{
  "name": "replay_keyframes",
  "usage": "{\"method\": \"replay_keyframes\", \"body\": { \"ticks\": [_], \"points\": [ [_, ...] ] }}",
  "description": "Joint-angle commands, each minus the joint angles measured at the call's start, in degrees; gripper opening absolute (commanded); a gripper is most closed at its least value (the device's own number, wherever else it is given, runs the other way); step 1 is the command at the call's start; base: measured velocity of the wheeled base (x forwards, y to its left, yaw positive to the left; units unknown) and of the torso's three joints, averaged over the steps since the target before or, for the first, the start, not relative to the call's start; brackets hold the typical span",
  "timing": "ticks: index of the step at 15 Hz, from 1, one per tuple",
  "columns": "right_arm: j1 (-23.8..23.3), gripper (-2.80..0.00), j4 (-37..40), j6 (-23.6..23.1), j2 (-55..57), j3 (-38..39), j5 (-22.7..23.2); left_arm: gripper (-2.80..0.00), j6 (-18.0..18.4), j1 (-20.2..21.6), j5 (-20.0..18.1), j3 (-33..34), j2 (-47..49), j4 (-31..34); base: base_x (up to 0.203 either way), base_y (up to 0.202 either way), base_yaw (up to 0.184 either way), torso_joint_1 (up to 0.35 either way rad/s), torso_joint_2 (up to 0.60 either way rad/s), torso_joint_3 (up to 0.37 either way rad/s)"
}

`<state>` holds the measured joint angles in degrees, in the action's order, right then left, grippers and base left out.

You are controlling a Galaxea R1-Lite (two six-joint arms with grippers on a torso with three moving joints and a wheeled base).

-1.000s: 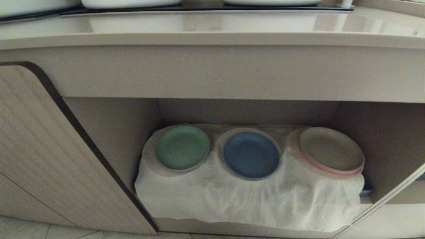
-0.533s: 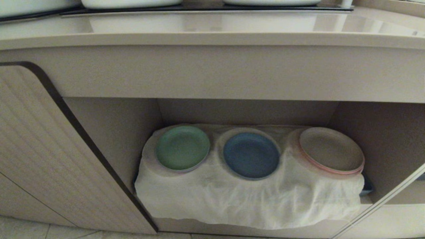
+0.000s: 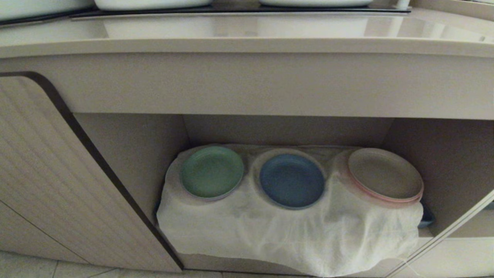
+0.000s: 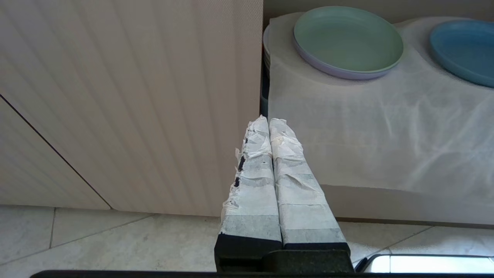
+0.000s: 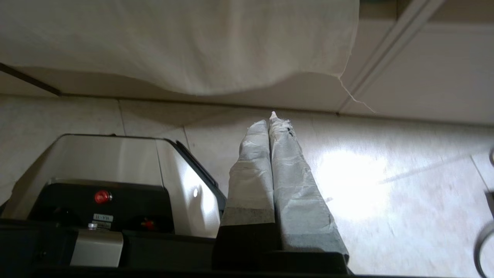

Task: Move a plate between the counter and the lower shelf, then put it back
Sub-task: Pick up the plate in the cupboard

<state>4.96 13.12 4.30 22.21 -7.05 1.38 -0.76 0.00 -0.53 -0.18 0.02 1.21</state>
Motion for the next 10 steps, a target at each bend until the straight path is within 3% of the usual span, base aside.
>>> {"method": "replay_keyframes", "body": {
  "ticks": [1,5,10],
  "points": [
    [0.70,-2.80,-0.19,0.05,-5.83,0.38,-0.06,-2.80,-0.03,0.00,0.01,0.01,-0.02,0.02,0.000,0.000,0.000,0.000,0.00,0.000],
    [0.72,-2.80,-14.22,0.01,-6.04,5.68,0.16,-2.80,-0.12,0.00,0.01,0.01,-0.02,0.02,0.000,0.000,0.000,0.000,0.00,0.000],
    [-4.56,-2.80,-16.70,1.35,-8.13,6.95,0.02,-2.80,-0.03,0.00,0.01,0.01,-0.02,0.02,0.000,0.000,0.000,0.000,0.00,0.000]
  ]
}}
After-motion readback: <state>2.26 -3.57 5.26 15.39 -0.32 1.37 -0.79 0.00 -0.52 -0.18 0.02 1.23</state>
